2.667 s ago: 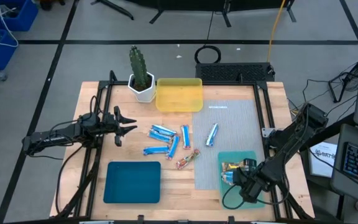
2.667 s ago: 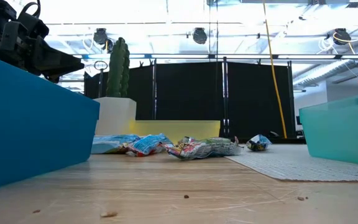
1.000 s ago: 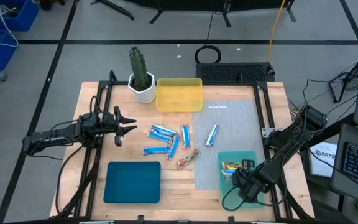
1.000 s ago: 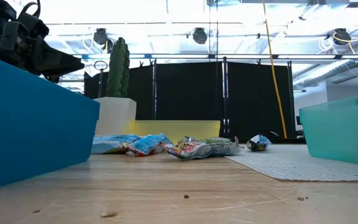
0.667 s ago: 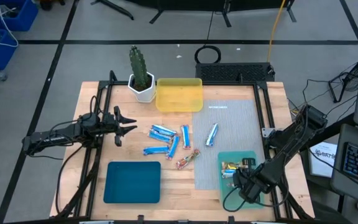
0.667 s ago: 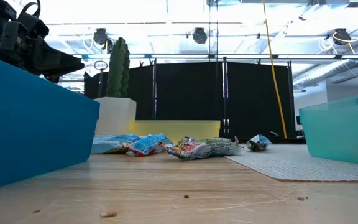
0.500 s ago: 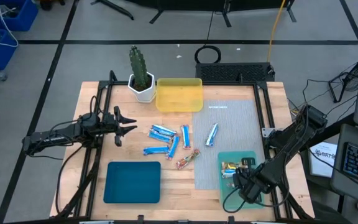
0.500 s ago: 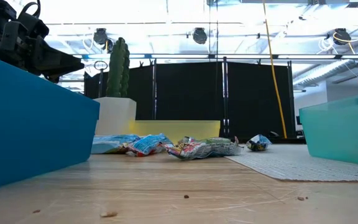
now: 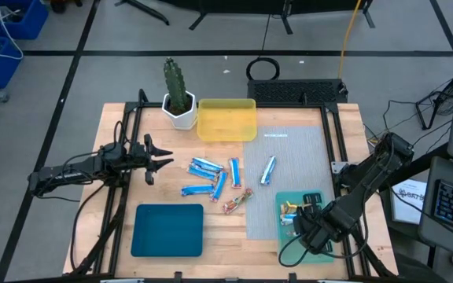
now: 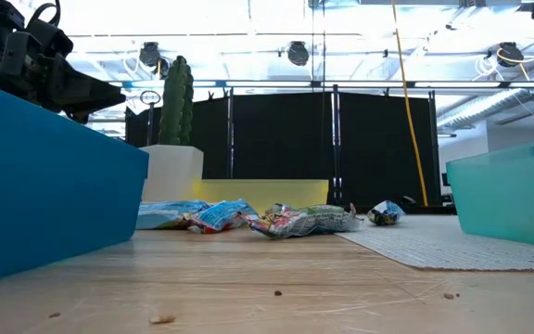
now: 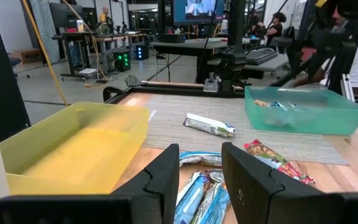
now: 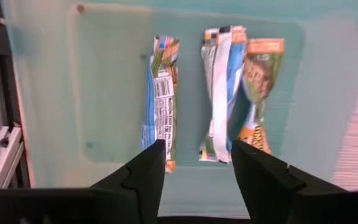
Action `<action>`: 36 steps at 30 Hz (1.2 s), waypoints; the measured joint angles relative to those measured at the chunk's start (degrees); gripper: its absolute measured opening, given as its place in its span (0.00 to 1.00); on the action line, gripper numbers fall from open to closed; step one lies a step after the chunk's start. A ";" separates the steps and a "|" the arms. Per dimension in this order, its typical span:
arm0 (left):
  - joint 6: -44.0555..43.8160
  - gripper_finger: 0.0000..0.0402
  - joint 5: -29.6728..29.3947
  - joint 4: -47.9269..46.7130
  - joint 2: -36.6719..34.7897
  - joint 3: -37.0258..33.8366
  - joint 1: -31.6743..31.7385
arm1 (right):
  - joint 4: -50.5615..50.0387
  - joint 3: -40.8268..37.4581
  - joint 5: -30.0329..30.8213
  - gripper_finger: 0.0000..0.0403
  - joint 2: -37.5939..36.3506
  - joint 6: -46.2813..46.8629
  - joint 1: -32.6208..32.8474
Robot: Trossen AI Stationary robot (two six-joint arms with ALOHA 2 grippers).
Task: Pick and place Granola Bars by type
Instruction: Put the blue granola bar into the yellow bin
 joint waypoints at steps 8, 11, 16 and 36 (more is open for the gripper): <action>-0.02 0.31 0.00 0.02 0.00 0.02 0.01 | -2.28 4.78 1.52 0.45 -1.38 -4.70 -1.90; 0.00 0.31 0.02 0.00 0.01 0.00 0.01 | -2.51 4.84 1.51 0.47 -2.32 -5.59 -2.78; -0.01 0.31 0.01 0.02 0.00 0.02 0.00 | -4.04 4.84 5.66 0.51 -4.36 -6.92 -4.59; 0.00 0.31 0.01 0.01 0.02 0.01 0.01 | 3.51 4.84 14.99 0.54 -10.59 -8.74 -14.31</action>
